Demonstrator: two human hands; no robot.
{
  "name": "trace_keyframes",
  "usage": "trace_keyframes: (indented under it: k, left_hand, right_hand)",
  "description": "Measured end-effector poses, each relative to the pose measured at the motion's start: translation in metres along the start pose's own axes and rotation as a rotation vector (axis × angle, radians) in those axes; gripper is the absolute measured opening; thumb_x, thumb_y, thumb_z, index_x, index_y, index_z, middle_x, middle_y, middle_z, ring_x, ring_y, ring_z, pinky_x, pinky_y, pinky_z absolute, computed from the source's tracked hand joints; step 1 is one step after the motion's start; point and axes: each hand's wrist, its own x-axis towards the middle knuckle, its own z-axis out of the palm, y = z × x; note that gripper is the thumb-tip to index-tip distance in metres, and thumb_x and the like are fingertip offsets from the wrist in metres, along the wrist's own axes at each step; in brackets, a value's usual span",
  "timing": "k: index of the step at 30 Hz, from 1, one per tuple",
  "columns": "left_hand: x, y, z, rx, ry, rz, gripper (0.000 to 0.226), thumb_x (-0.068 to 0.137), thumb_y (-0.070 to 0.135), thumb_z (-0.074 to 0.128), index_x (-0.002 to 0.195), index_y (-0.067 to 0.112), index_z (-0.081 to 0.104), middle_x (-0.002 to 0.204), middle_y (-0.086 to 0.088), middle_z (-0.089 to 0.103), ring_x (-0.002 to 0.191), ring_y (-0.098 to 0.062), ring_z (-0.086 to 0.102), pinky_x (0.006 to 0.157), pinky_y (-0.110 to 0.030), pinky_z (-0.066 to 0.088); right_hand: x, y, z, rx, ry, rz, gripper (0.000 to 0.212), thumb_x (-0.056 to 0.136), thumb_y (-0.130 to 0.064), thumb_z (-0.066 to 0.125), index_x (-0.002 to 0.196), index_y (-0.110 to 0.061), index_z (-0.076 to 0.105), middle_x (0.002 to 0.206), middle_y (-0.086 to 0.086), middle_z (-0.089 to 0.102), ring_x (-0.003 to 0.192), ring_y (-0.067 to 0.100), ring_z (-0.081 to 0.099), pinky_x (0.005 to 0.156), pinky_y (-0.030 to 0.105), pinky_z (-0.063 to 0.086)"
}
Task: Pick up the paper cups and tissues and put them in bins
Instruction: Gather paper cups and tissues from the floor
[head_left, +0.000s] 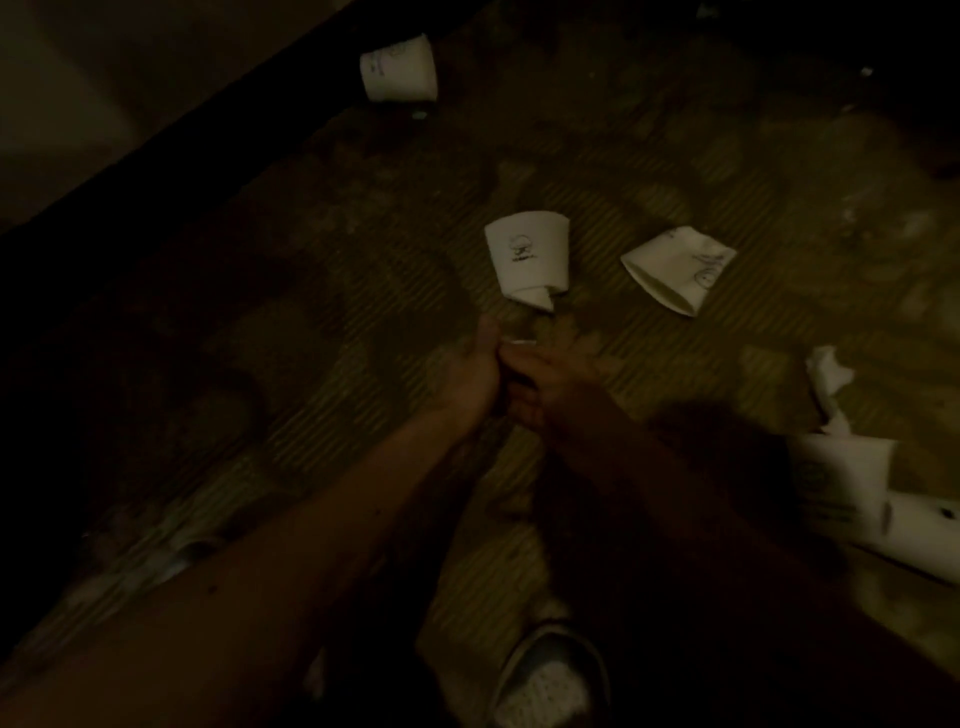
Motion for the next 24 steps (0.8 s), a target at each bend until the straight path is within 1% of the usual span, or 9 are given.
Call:
trace_keyframes:
  k: [3, 7, 9, 12, 13, 16, 18, 21, 24]
  left_hand:
    - [-0.005, 0.005, 0.036, -0.108, -0.173, -0.048, 0.052, 0.102, 0.053, 0.029, 0.094, 0.018, 0.066, 0.078, 0.001, 0.073, 0.064, -0.013, 0.068, 0.051, -0.023, 0.049]
    - [-0.009, 0.001, 0.078, -0.077, -0.265, -0.037, 0.047, 0.105, 0.046, 0.03, 0.079, 0.013, 0.051, 0.052, 0.002, 0.056, 0.039, -0.012, 0.05, 0.04, -0.02, 0.038]
    - [-0.006, 0.001, 0.094, 0.058, -0.249, 0.007, 0.045, 0.106, 0.038, 0.031, 0.071, 0.015, 0.046, 0.049, 0.004, 0.05, 0.031, -0.006, 0.045, 0.034, -0.014, 0.035]
    - [-0.01, 0.002, 0.115, 0.063, -0.33, -0.015, 0.046, 0.107, 0.035, 0.034, 0.074, 0.007, 0.05, 0.049, -0.001, 0.046, 0.031, -0.008, 0.038, 0.035, -0.013, 0.028]
    - [-0.011, 0.002, 0.121, 0.087, -0.339, 0.017, 0.04, 0.106, 0.03, 0.037, 0.082, 0.003, 0.055, 0.052, -0.001, 0.05, 0.033, -0.008, 0.04, 0.036, -0.014, 0.03]
    - [-0.015, 0.006, 0.131, 0.144, -0.355, 0.111, 0.023, 0.104, 0.017, 0.045, 0.095, 0.004, 0.062, 0.077, -0.007, 0.063, 0.054, -0.009, 0.055, 0.043, -0.016, 0.042]
    - [-0.013, 0.007, 0.134, 0.185, -0.396, 0.143, 0.025, 0.104, 0.018, 0.044, 0.088, 0.008, 0.061, 0.078, -0.007, 0.06, 0.058, -0.011, 0.053, 0.044, -0.015, 0.041]
    - [-0.009, 0.01, 0.134, 0.249, -0.446, 0.131, 0.032, 0.105, 0.023, 0.04, 0.083, 0.01, 0.059, 0.07, -0.003, 0.055, 0.054, -0.01, 0.047, 0.045, -0.019, 0.037]
    - [-0.002, 0.01, 0.128, 0.325, -0.519, 0.165, 0.033, 0.107, 0.025, 0.036, 0.082, 0.015, 0.056, 0.064, 0.004, 0.049, 0.044, -0.002, 0.045, 0.038, -0.018, 0.036]
  right_hand:
    - [-0.016, -0.012, -0.026, 0.04, 0.113, -0.041, 0.017, 0.097, -0.02, 0.056, 0.108, -0.01, 0.064, 0.079, -0.001, 0.07, 0.069, 0.015, 0.068, 0.066, 0.023, 0.052]
    - [-0.042, -0.01, -0.064, -0.034, 0.26, -0.045, 0.017, 0.095, -0.016, 0.058, 0.08, -0.013, 0.066, 0.065, 0.001, 0.06, 0.051, 0.009, 0.057, 0.052, 0.02, 0.046]
    - [-0.058, -0.012, -0.089, -0.103, 0.389, -0.092, 0.017, 0.094, -0.012, 0.059, 0.079, -0.011, 0.068, 0.065, 0.0, 0.065, 0.058, 0.013, 0.061, 0.057, 0.026, 0.049]
    - [-0.074, -0.024, -0.14, -0.621, 0.539, -0.148, 0.019, 0.097, -0.013, 0.057, 0.113, -0.008, 0.066, 0.096, -0.003, 0.066, 0.089, 0.005, 0.065, 0.079, 0.02, 0.046]
    - [-0.077, -0.031, -0.156, -0.662, 0.629, -0.22, 0.022, 0.096, -0.013, 0.058, 0.117, -0.008, 0.064, 0.097, -0.003, 0.064, 0.091, 0.003, 0.065, 0.075, 0.015, 0.046]
    - [-0.081, -0.044, -0.198, -0.813, 0.809, -0.33, 0.025, 0.095, -0.023, 0.062, 0.118, -0.014, 0.065, 0.099, -0.001, 0.062, 0.094, 0.016, 0.064, 0.073, 0.023, 0.044]
    - [-0.073, -0.048, -0.22, -1.018, 0.796, -0.238, 0.035, 0.096, -0.034, 0.06, 0.126, -0.017, 0.062, 0.103, -0.005, 0.056, 0.096, 0.013, 0.056, 0.08, 0.025, 0.042]
    - [-0.06, -0.063, -0.235, -0.963, 0.719, -0.065, 0.033, 0.096, -0.035, 0.059, 0.125, -0.019, 0.063, 0.104, -0.006, 0.056, 0.1, 0.014, 0.054, 0.082, 0.028, 0.04]
    - [-0.049, -0.07, -0.241, -0.99, 0.597, 0.087, 0.034, 0.096, -0.03, 0.059, 0.126, -0.016, 0.062, 0.13, 0.003, 0.057, 0.119, 0.021, 0.051, 0.101, 0.035, 0.04]
